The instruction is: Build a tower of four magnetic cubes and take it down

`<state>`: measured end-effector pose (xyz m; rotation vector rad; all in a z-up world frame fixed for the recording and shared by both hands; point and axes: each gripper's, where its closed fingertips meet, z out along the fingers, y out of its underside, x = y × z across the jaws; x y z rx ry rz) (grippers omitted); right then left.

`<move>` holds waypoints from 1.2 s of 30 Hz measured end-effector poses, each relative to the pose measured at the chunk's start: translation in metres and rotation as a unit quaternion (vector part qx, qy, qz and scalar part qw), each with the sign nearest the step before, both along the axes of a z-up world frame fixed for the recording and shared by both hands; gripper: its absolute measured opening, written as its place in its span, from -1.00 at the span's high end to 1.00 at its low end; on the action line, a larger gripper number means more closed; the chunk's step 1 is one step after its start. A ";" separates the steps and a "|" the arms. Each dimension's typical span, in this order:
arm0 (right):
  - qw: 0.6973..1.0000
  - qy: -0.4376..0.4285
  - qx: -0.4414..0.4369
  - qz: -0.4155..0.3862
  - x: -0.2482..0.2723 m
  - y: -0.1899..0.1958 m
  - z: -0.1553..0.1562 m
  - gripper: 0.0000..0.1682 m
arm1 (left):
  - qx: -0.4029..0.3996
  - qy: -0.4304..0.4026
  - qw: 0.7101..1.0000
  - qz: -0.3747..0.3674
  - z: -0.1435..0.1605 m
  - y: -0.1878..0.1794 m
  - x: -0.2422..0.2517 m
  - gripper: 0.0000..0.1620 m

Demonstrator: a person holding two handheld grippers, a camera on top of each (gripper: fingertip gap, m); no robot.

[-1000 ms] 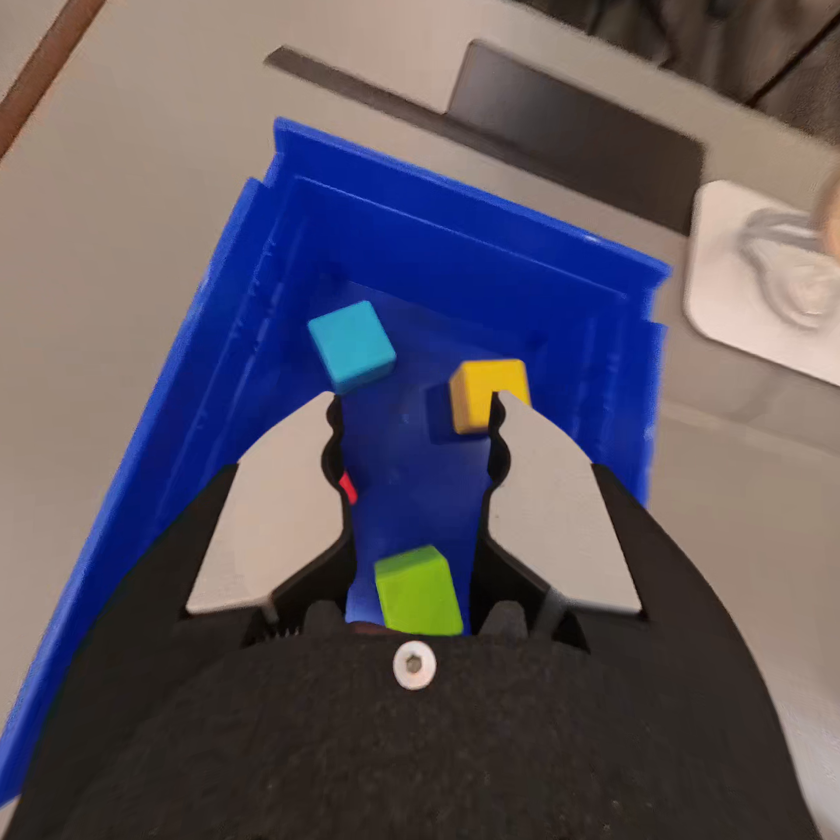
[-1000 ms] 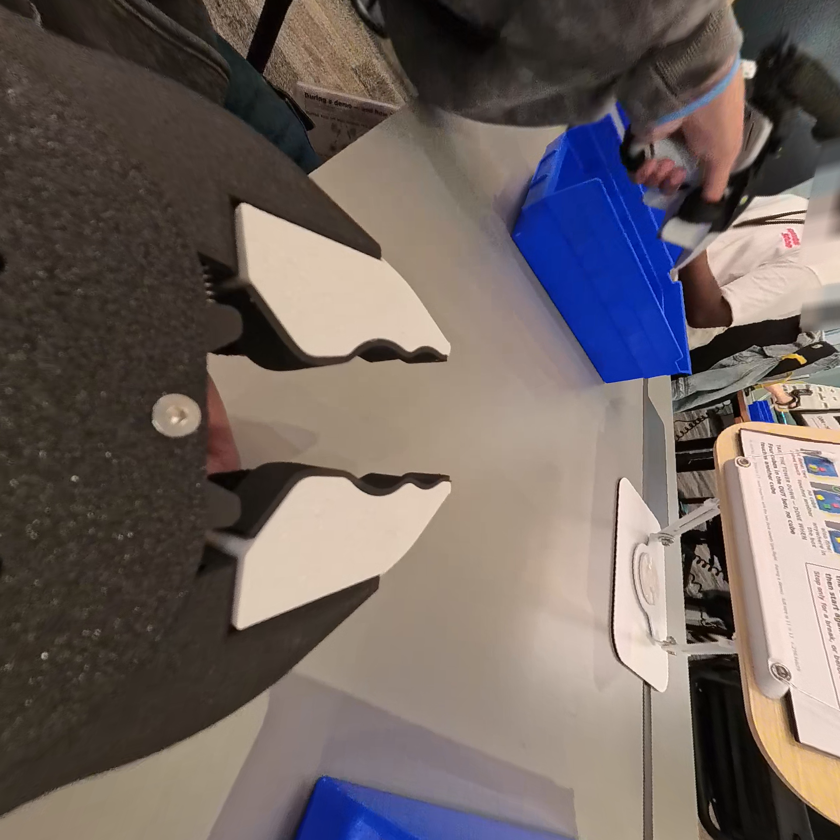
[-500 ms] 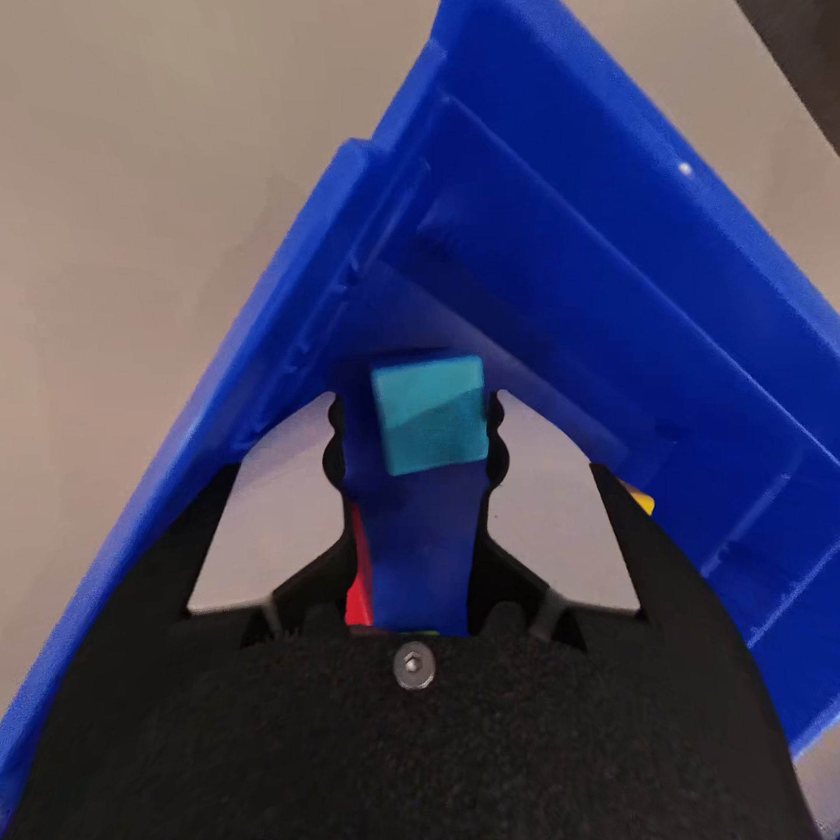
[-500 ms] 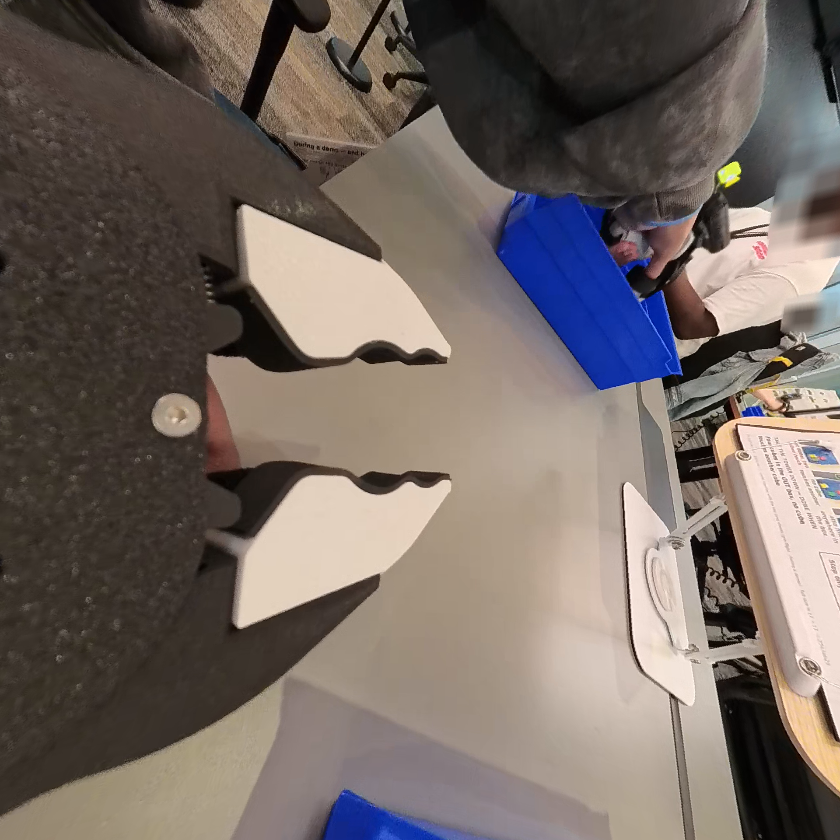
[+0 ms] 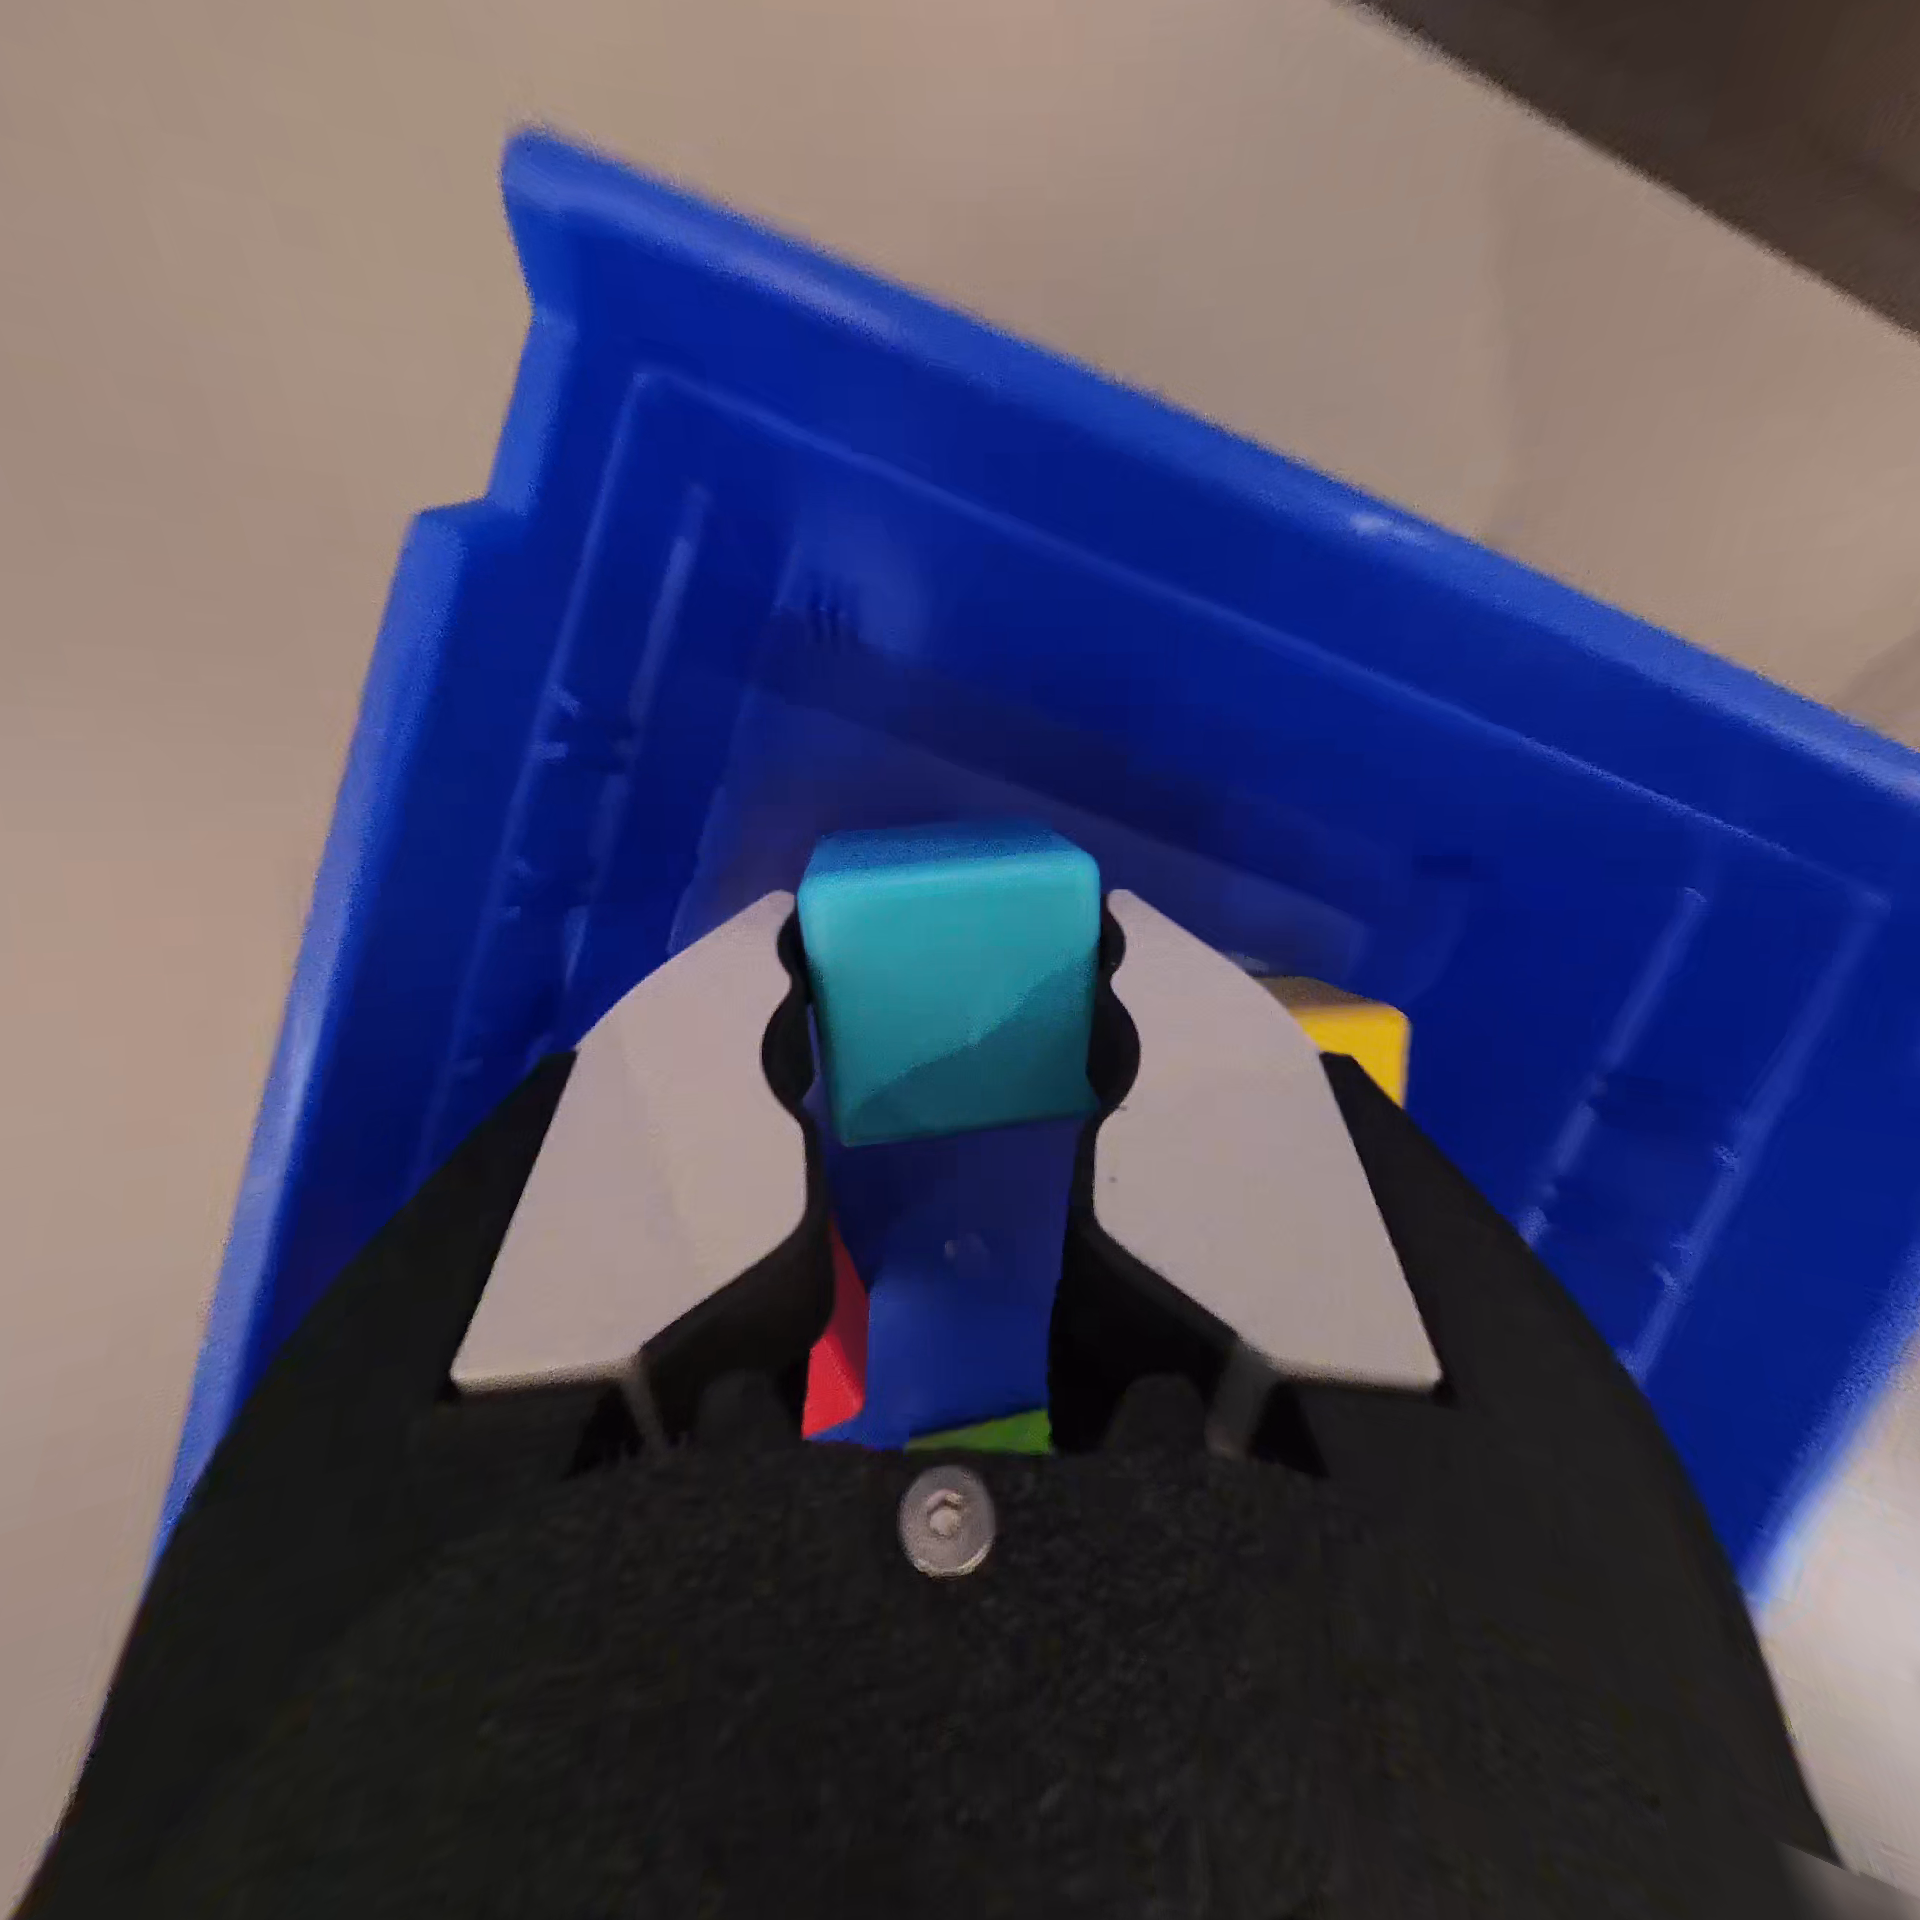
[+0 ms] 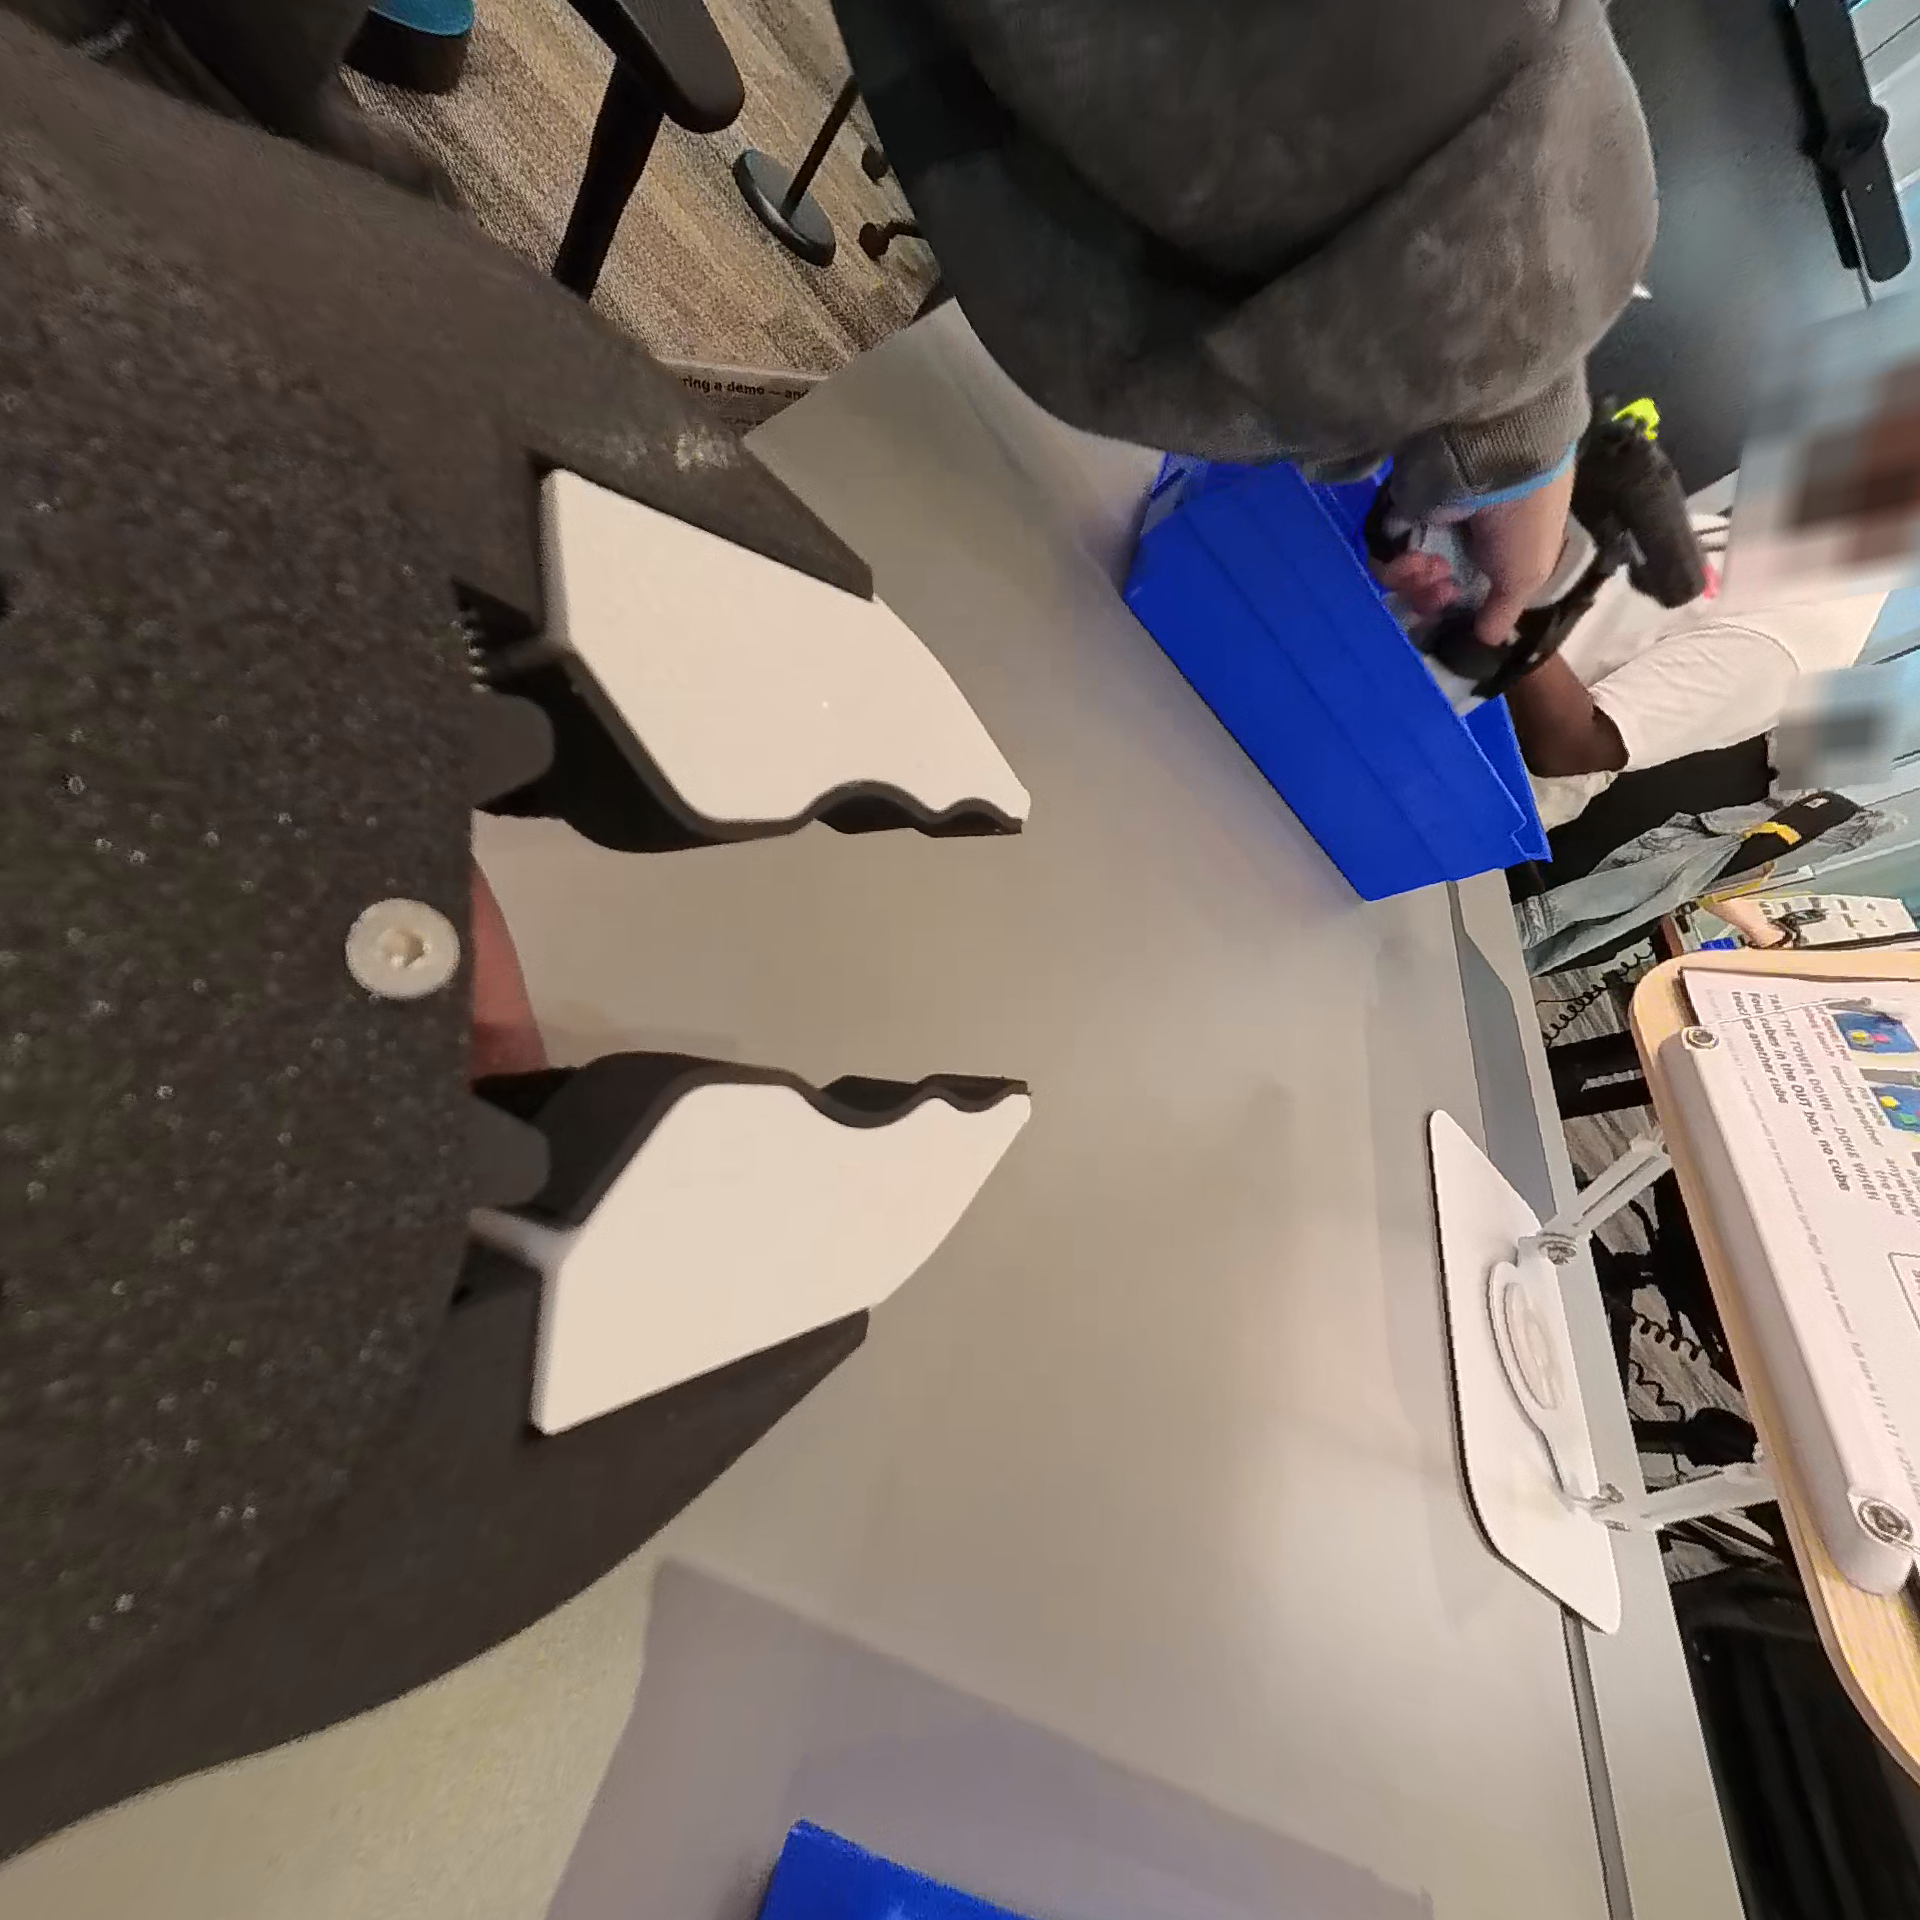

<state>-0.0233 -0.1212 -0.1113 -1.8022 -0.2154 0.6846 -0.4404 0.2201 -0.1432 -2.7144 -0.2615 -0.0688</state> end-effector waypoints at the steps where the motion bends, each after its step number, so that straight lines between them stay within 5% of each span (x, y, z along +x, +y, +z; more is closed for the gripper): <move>1: 1.000 -0.001 0.003 -0.001 0.000 0.000 0.001 0.48 | 0.018 -0.004 1.000 -0.021 0.011 -0.001 0.005 0.38; 7: 0.999 -0.032 0.035 -0.016 0.002 -0.002 0.006 0.46 | 0.129 -0.005 0.955 -0.268 0.104 -0.034 0.073 0.39; 13: 0.996 -0.067 0.052 -0.030 0.003 -0.001 0.007 0.43 | 0.160 -0.028 0.802 -0.575 0.145 -0.119 0.182 0.38; 19: 0.997 -0.059 0.050 -0.031 0.004 -0.001 0.007 0.43 | 0.102 -0.020 0.678 -0.728 0.110 -0.168 0.266 0.38; 24: 0.997 -0.054 0.051 -0.035 0.006 -0.001 0.008 0.44 | 0.040 0.072 0.598 -0.798 0.051 -0.168 0.313 0.39; 29: 0.996 -0.064 0.055 -0.036 0.005 -0.001 0.008 0.44 | -0.021 0.096 0.558 -0.824 0.006 -0.163 0.336 0.39; 36: 0.997 -0.053 0.052 -0.035 0.006 -0.001 0.008 0.45 | -0.037 0.070 0.548 -0.833 -0.022 -0.155 0.345 0.39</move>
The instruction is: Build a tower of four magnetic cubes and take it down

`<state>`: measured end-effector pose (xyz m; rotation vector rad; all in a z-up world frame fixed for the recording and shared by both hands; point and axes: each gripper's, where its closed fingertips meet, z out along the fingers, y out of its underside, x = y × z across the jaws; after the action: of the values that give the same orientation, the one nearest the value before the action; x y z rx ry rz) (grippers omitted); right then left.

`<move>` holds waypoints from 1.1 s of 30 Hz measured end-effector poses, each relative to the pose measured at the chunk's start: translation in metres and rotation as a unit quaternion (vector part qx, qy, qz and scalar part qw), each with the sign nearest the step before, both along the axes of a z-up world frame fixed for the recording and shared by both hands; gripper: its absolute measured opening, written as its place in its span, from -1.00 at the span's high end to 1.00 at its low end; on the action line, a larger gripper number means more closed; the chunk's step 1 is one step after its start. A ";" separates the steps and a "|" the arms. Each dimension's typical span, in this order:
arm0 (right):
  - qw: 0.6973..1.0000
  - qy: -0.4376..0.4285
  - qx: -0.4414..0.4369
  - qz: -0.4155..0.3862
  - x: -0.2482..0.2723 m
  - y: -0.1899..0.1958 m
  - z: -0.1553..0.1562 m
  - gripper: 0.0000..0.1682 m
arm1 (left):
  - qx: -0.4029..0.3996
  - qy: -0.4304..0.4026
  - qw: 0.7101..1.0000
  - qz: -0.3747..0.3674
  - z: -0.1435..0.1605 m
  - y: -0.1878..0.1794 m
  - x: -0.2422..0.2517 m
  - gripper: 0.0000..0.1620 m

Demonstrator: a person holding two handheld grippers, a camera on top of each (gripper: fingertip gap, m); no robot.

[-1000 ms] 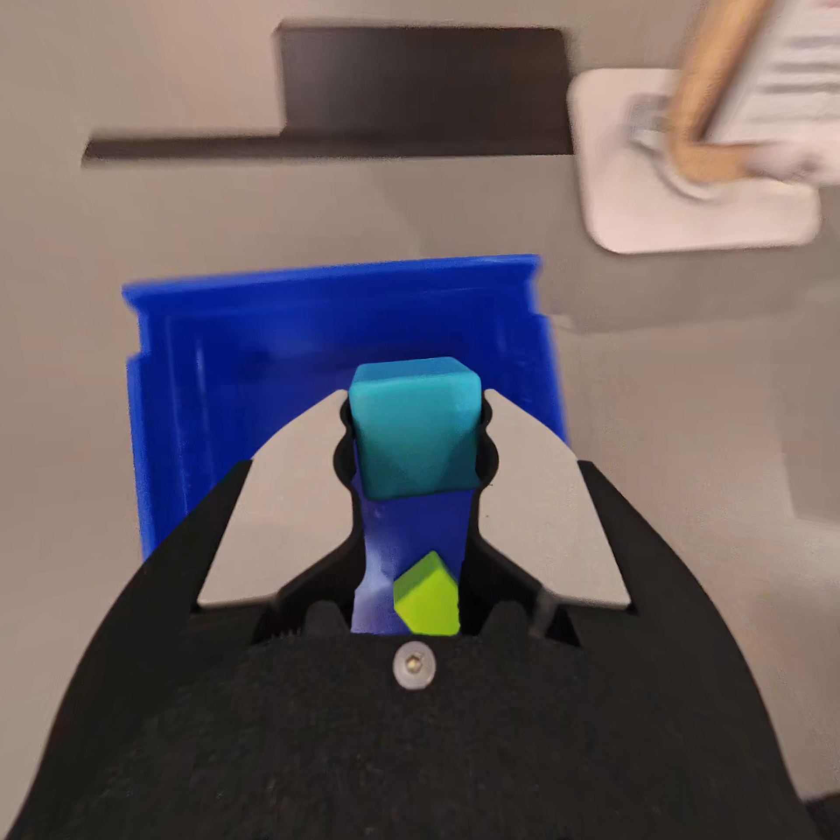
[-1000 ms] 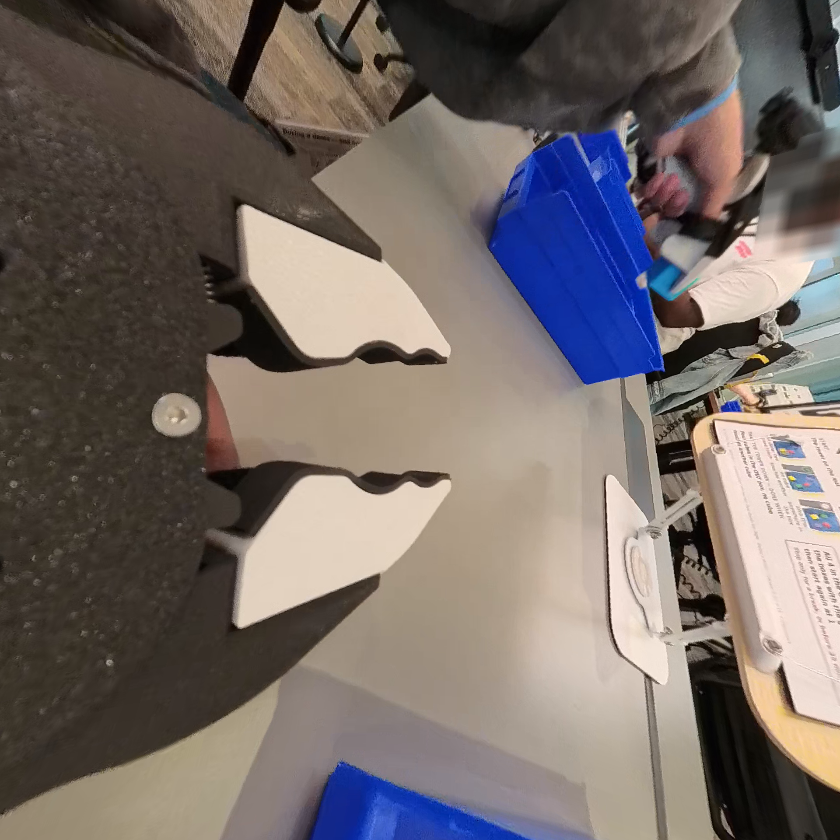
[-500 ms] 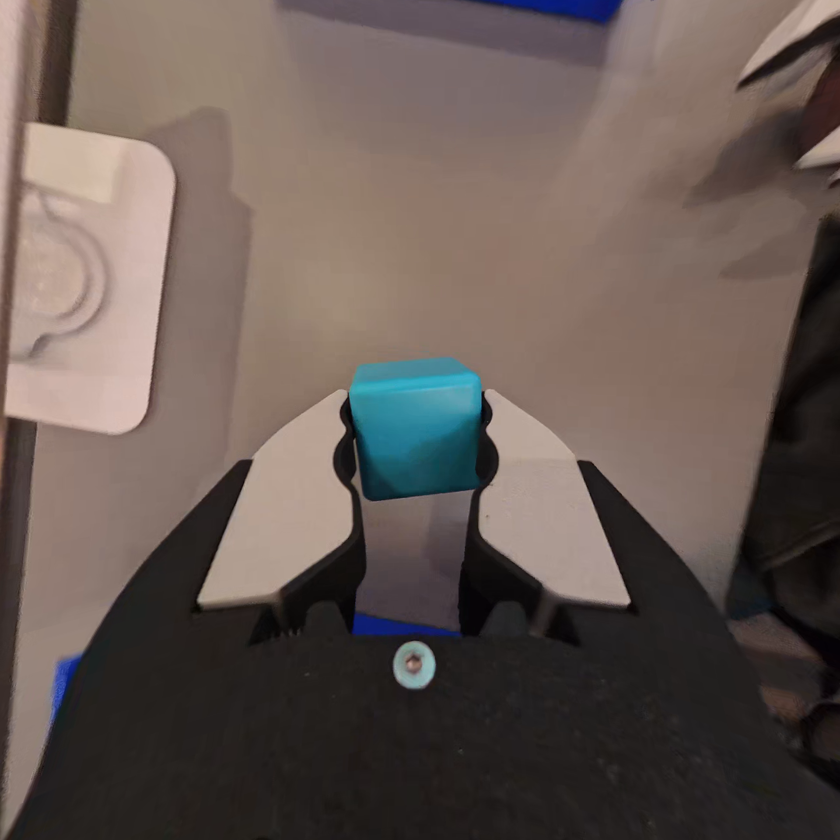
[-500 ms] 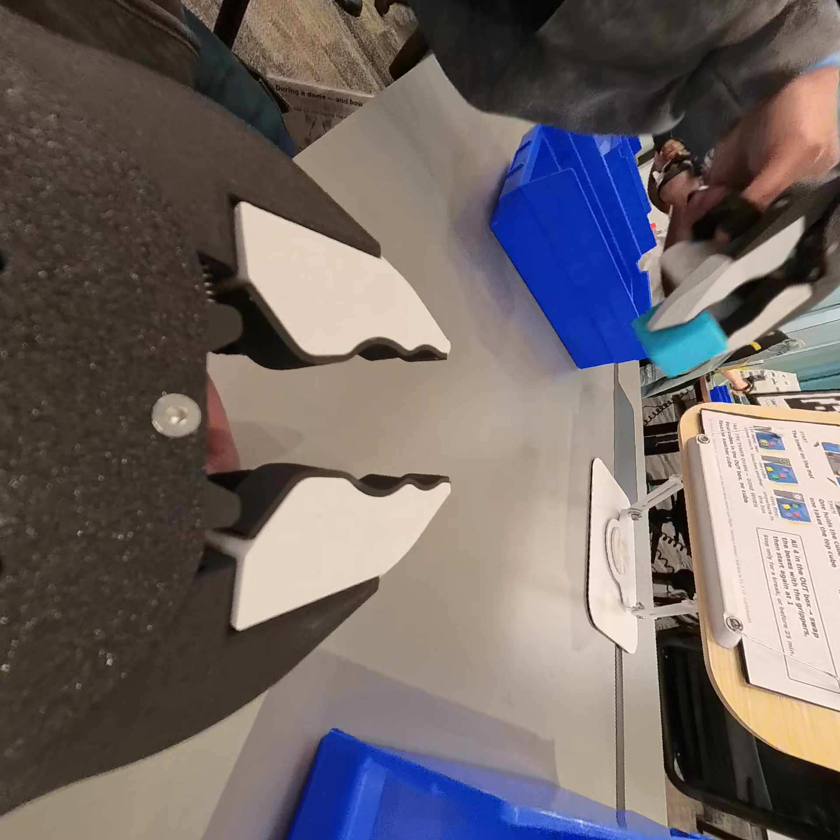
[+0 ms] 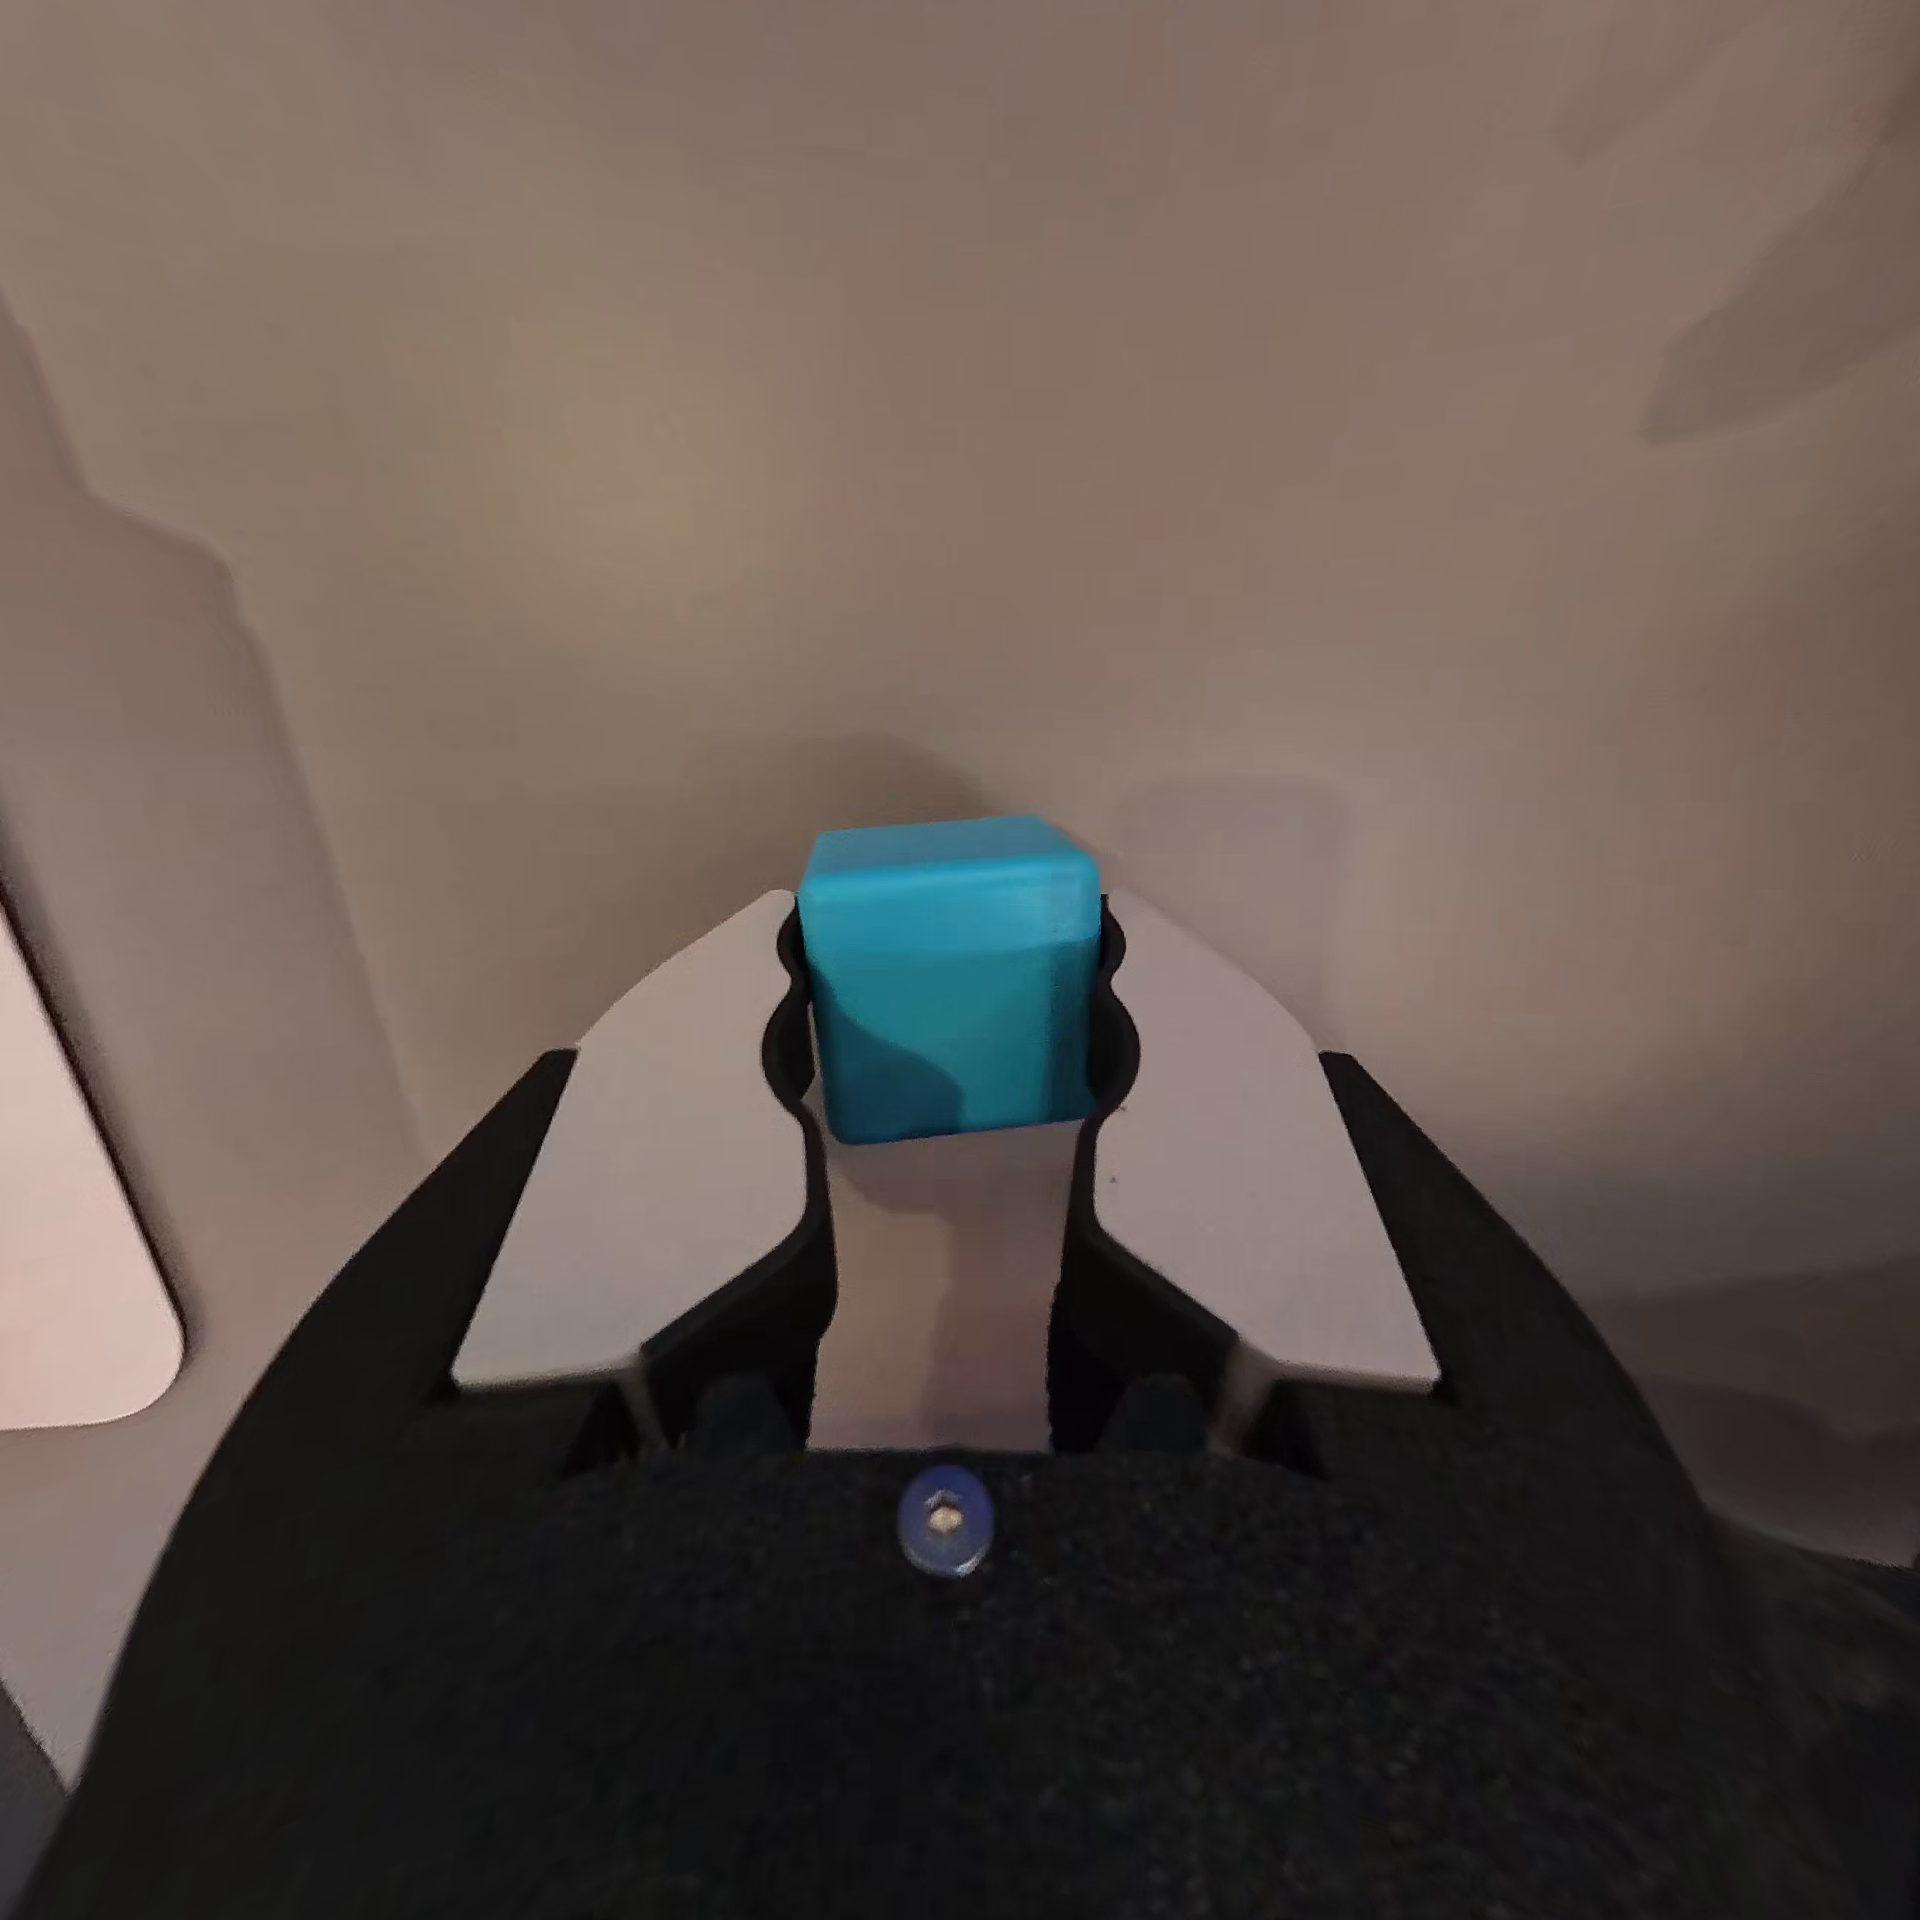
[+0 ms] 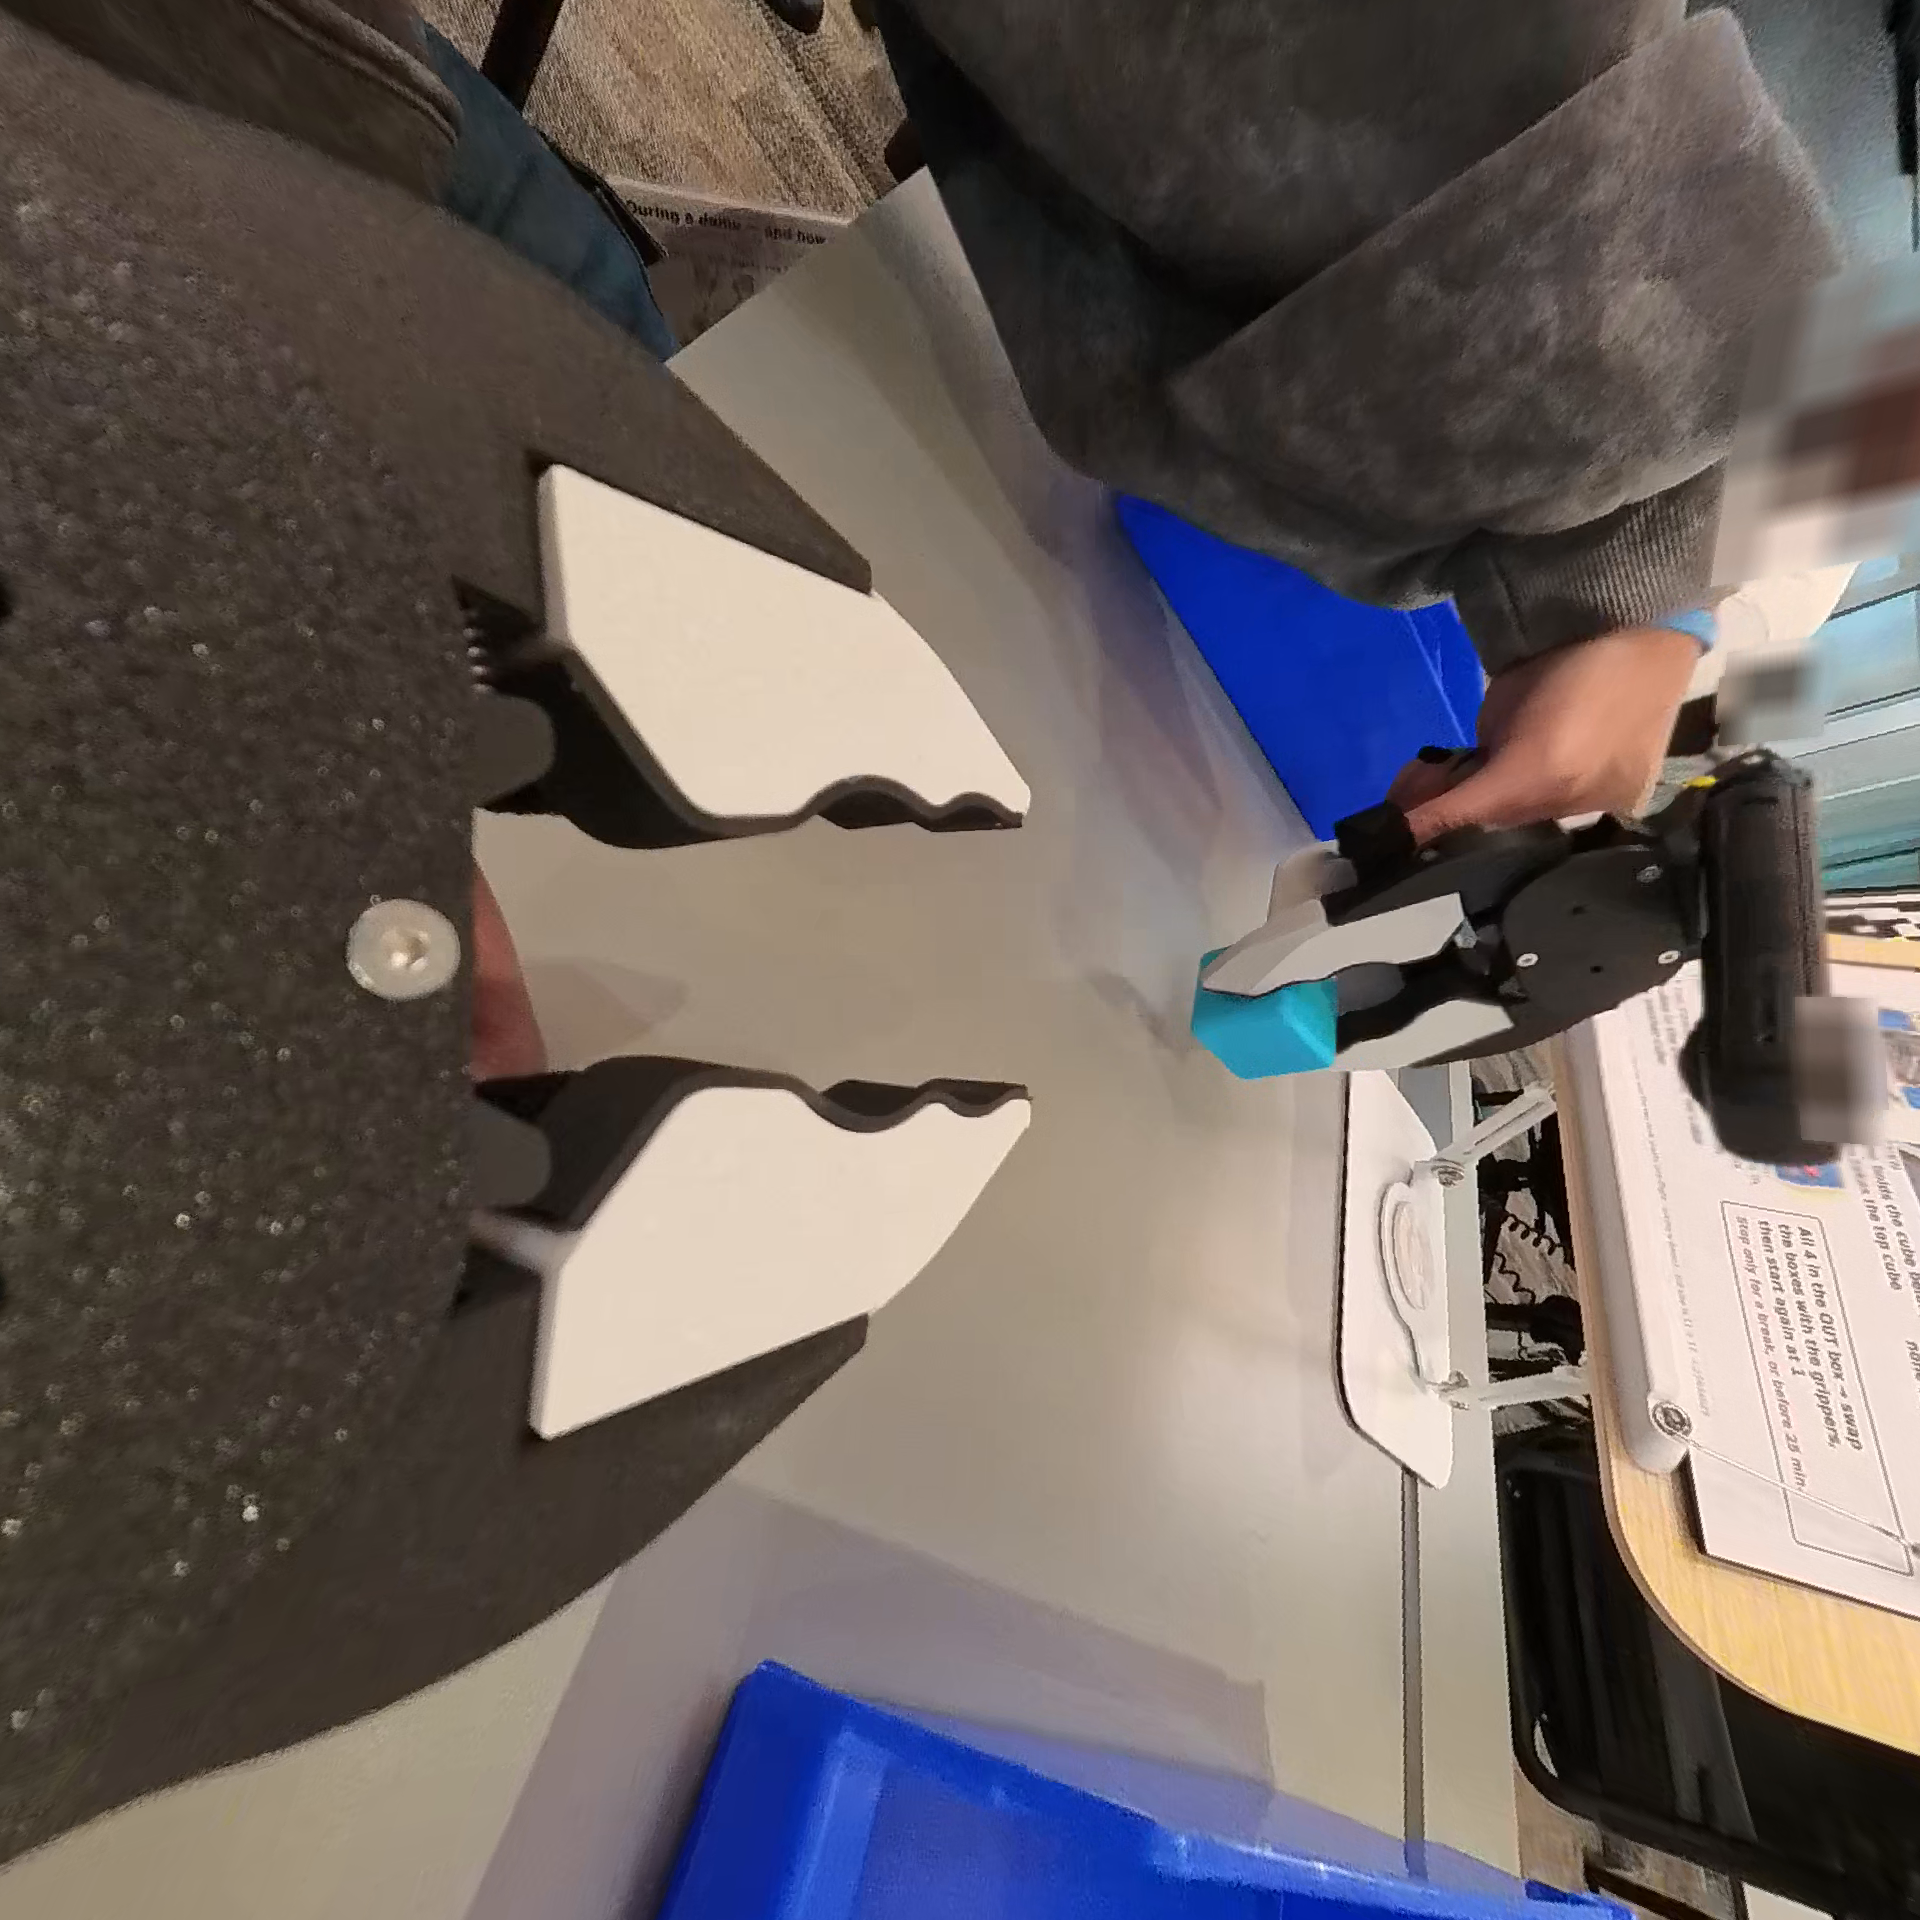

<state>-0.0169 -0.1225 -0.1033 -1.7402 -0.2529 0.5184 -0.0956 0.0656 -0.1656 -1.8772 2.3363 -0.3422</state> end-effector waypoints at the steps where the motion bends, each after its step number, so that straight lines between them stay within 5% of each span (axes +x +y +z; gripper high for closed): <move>1: 1.000 0.001 -0.001 0.000 0.000 0.000 0.000 0.45 | -0.003 0.002 1.000 -0.002 -0.003 -0.001 -0.001 0.39; 18: 1.000 0.005 -0.007 0.003 0.000 0.001 -0.001 0.46 | -0.013 0.016 1.000 0.000 -0.020 -0.007 -0.003 0.38; 21: 1.000 0.008 -0.007 0.004 0.001 0.001 -0.001 0.46 | -0.003 0.017 0.999 0.036 -0.014 -0.005 -0.006 0.08; 23: 1.000 0.011 -0.008 0.004 0.001 0.001 -0.001 0.46 | -0.018 0.013 0.999 0.047 0.000 -0.013 -0.015 0.18; 27: 1.000 0.015 -0.009 0.005 0.002 0.001 -0.001 0.46 | -0.060 -0.147 0.985 0.074 0.068 -0.049 -0.016 0.17; 33: 1.000 0.014 -0.010 0.008 0.000 0.000 -0.001 0.46 | 0.057 -0.389 0.892 0.225 0.160 -0.093 -0.086 0.10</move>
<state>-0.0167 -0.1229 -0.1046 -1.7506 -0.2422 0.5579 -0.1815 -0.0271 -0.0060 -1.7072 1.3349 -0.7136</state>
